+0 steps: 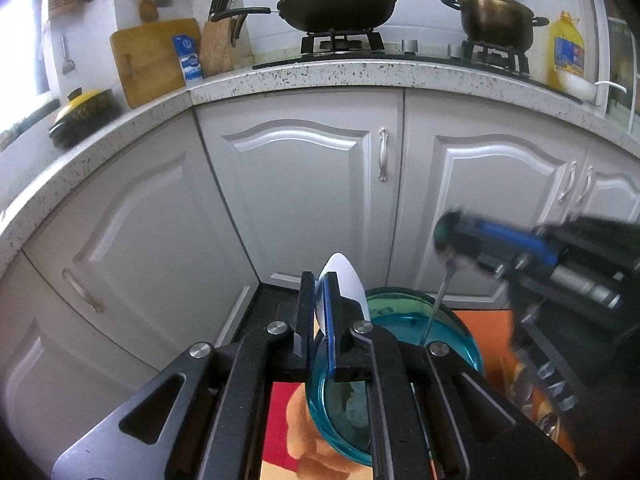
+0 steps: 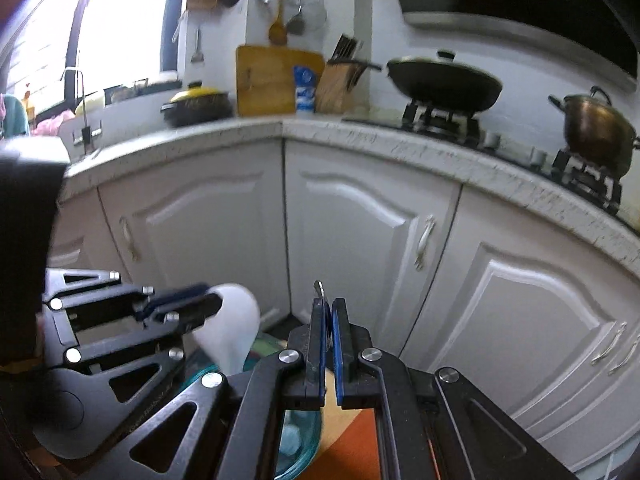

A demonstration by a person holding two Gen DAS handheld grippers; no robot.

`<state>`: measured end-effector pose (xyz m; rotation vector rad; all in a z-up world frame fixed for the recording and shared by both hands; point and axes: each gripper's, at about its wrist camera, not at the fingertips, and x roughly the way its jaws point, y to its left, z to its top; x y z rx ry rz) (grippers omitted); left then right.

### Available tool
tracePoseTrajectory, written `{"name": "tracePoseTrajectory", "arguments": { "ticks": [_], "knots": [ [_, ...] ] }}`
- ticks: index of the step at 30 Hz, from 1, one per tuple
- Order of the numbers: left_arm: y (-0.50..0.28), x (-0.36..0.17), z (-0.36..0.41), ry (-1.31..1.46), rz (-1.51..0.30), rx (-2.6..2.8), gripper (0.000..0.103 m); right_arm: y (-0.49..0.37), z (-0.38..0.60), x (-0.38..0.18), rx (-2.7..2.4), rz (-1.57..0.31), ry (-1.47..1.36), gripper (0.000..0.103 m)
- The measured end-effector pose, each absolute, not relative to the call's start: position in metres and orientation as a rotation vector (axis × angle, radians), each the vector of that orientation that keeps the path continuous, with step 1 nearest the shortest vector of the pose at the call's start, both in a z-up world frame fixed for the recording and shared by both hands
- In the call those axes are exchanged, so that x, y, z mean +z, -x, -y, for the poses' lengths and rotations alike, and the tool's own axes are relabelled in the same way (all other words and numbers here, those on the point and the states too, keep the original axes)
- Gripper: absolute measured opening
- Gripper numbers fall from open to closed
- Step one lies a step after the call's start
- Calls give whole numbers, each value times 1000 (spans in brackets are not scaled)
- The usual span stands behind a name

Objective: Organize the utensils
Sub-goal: 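Carry both spoons over the floral cup and open both grippers to drop them in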

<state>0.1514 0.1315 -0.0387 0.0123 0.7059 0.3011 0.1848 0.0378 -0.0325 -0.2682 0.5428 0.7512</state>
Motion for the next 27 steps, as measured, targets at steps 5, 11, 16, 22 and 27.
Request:
{"name": "tracePoseTrajectory", "arguments": {
  "ticks": [5, 11, 16, 22, 27],
  "knots": [
    [-148, -39, -132, 14, -723, 288, 3, -194, -32, -44, 804, -642, 185, 5],
    [-140, -39, -138, 80, -736, 264, 8, -190, -15, -38, 848, -682, 117, 34],
    [-134, -35, -141, 115, -743, 254, 16, -190, -5, -32, 850, -704, 57, 34],
    [-125, -30, -140, 137, -747, 235, 34, -189, 8, -28, 842, -716, 13, 34],
    [-113, -22, -132, 169, -746, 216, 44, -178, 18, -22, 828, -714, 19, 36]
  ]
}}
